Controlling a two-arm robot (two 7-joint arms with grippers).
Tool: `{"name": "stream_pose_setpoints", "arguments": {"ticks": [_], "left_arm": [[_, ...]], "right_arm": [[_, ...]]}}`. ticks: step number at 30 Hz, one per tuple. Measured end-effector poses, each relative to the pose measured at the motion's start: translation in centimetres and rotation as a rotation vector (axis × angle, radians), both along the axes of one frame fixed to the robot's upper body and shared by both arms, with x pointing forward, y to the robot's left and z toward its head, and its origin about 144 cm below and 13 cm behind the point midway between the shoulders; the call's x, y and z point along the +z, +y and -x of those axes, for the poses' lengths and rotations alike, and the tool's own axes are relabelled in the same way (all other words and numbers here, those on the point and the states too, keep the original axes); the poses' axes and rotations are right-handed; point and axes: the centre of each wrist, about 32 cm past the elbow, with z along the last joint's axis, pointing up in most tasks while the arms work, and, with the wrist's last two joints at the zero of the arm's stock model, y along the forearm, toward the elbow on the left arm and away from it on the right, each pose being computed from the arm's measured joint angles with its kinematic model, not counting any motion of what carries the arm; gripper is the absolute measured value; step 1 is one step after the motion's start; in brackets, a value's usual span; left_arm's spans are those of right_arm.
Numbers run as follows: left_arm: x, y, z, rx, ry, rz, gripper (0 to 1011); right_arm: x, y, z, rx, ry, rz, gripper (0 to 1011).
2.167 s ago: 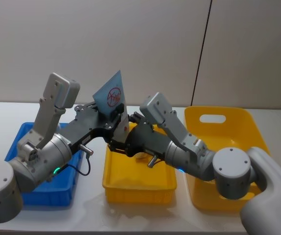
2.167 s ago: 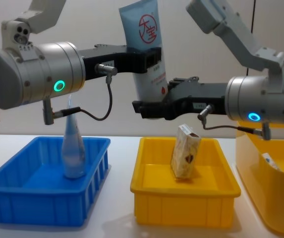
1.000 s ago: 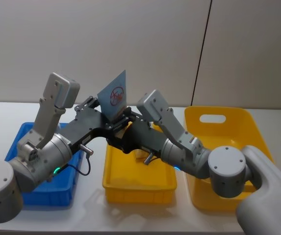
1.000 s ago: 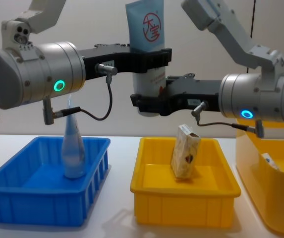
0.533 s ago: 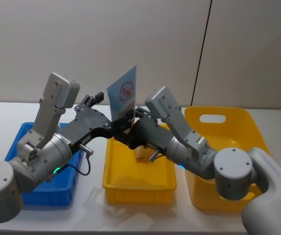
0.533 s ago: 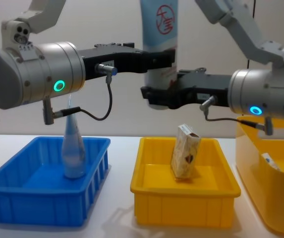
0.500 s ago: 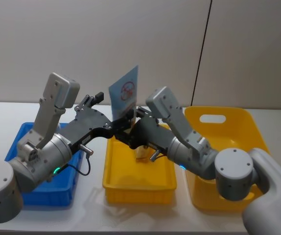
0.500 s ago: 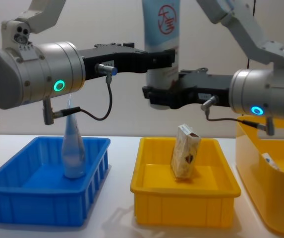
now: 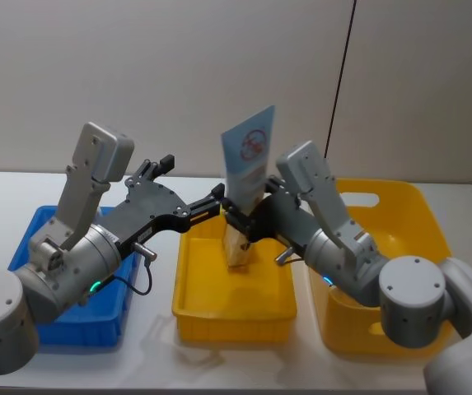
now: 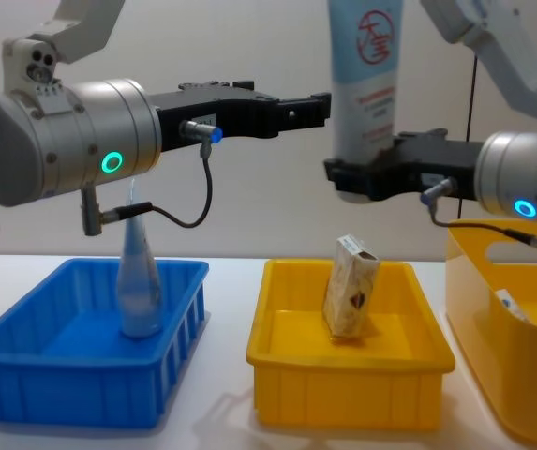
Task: Bimanual collaborative sorting of washing and personal care products
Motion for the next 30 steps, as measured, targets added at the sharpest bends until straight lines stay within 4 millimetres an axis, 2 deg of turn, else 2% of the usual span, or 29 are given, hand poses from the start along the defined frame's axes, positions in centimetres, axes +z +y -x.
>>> {"name": "stream_pose_setpoints", "arguments": {"ticks": [30], "left_arm": [[0.0,0.0,0.0,0.000,0.000,0.000,1001]], "right_arm": [[-0.1,-1.5,1.2,-0.471,0.101,-0.025,628]]}}
